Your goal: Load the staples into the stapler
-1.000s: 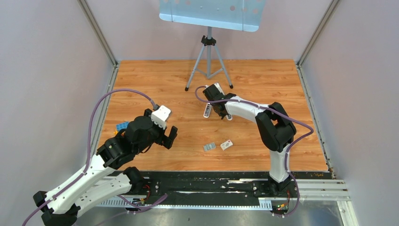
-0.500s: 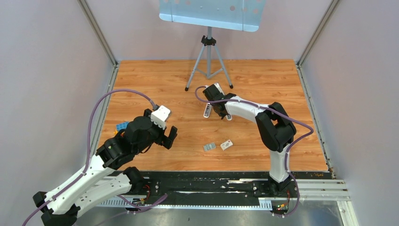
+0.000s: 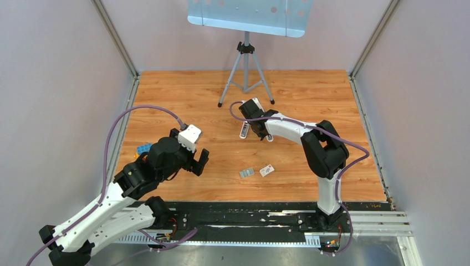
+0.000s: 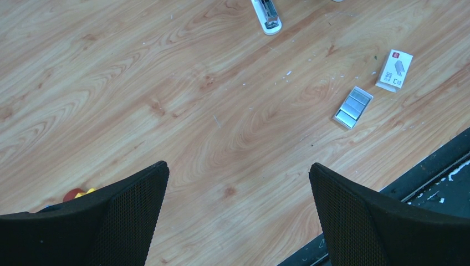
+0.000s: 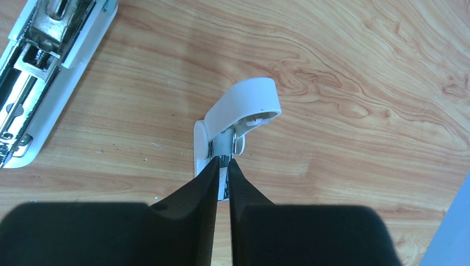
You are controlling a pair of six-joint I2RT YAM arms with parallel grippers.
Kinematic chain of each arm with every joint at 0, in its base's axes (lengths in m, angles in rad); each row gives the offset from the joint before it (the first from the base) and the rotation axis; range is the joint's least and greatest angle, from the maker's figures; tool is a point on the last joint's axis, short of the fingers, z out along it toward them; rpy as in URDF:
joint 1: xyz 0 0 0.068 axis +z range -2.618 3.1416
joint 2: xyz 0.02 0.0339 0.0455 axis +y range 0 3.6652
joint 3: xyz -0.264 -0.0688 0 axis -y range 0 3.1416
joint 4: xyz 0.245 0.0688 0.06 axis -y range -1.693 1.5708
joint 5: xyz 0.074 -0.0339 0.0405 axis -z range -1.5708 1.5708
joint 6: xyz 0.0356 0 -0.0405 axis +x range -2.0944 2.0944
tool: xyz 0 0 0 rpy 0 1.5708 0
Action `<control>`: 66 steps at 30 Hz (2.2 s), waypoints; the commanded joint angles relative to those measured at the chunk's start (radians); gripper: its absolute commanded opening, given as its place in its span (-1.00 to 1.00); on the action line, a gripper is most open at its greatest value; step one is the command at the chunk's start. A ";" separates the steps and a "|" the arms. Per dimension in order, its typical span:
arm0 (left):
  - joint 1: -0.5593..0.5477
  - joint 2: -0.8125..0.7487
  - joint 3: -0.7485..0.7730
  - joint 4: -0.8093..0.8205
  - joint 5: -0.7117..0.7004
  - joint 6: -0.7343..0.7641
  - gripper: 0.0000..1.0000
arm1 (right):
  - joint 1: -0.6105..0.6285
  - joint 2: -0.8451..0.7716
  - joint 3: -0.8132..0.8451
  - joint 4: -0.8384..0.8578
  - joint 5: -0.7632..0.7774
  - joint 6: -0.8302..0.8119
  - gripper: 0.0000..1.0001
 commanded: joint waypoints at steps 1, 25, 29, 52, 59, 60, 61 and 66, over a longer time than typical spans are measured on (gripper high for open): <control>-0.003 -0.001 -0.007 0.021 0.004 0.016 1.00 | 0.002 0.032 -0.002 -0.022 0.009 0.002 -0.73; -0.003 -0.001 -0.007 0.021 0.002 0.015 1.00 | 0.000 0.013 -0.024 -0.012 0.019 0.009 -0.82; -0.003 -0.002 -0.007 0.019 0.002 0.015 1.00 | 0.002 -0.003 -0.027 -0.014 0.026 0.008 -0.84; -0.003 -0.015 -0.008 0.019 0.007 0.013 1.00 | 0.007 -0.077 -0.041 -0.069 0.101 0.006 -0.88; -0.003 -0.020 -0.008 0.018 0.008 0.013 1.00 | -0.023 -0.102 -0.102 -0.127 0.172 0.036 -0.87; -0.003 -0.022 -0.008 0.018 0.010 0.013 1.00 | -0.030 -0.095 -0.106 -0.154 0.187 0.049 -0.87; -0.003 -0.023 -0.008 0.019 0.010 0.013 1.00 | -0.035 -0.083 -0.103 -0.188 0.197 0.063 -0.86; -0.003 -0.025 -0.010 0.022 0.016 0.014 1.00 | -0.049 -0.052 -0.113 -0.256 0.194 0.111 -0.86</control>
